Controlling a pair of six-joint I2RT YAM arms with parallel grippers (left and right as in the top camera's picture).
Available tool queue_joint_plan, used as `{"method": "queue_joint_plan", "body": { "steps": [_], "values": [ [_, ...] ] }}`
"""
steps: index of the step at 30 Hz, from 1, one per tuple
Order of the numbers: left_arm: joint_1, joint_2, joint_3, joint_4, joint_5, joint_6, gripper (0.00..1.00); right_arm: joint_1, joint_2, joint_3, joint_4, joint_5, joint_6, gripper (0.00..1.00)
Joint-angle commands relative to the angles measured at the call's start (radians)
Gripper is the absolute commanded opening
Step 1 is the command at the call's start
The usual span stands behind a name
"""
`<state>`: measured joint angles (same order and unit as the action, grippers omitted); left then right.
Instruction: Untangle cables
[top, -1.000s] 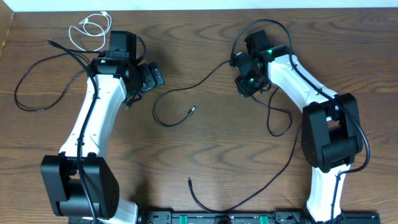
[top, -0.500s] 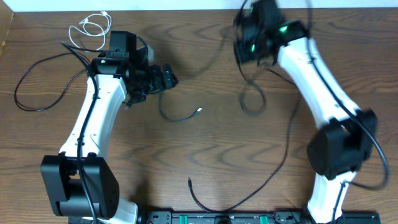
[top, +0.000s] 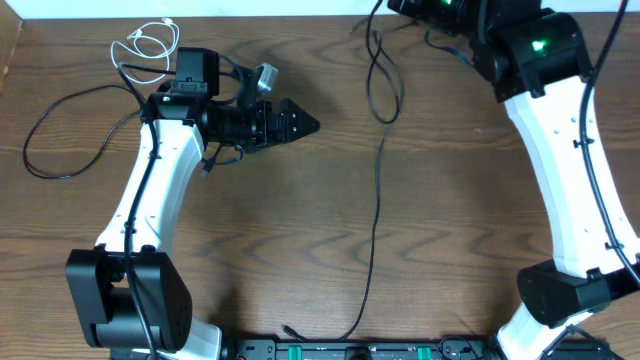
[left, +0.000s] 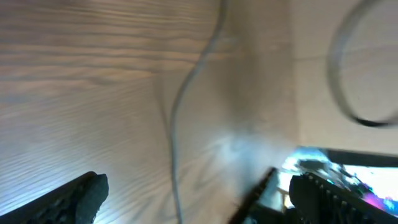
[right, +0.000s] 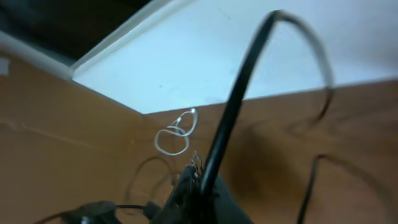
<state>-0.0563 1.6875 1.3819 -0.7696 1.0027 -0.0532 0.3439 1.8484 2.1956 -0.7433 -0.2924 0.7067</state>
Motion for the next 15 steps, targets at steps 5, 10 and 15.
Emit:
{"method": "queue_joint_plan", "body": {
  "steps": [5, 10, 15],
  "values": [
    [-0.010, 0.005, -0.003, 0.019, 0.210, 0.096, 0.98, 0.013, 0.011, -0.004, 0.007, 0.113, 0.256, 0.01],
    [-0.078, 0.005, -0.003, 0.046, 0.209, 0.126, 0.98, 0.013, 0.011, -0.004, 0.011, 0.159, 0.415, 0.01],
    [-0.145, 0.003, -0.003, 0.183, 0.209, 0.106, 0.98, 0.014, 0.011, -0.004, 0.009, 0.171, 0.449, 0.01]
  ]
}}
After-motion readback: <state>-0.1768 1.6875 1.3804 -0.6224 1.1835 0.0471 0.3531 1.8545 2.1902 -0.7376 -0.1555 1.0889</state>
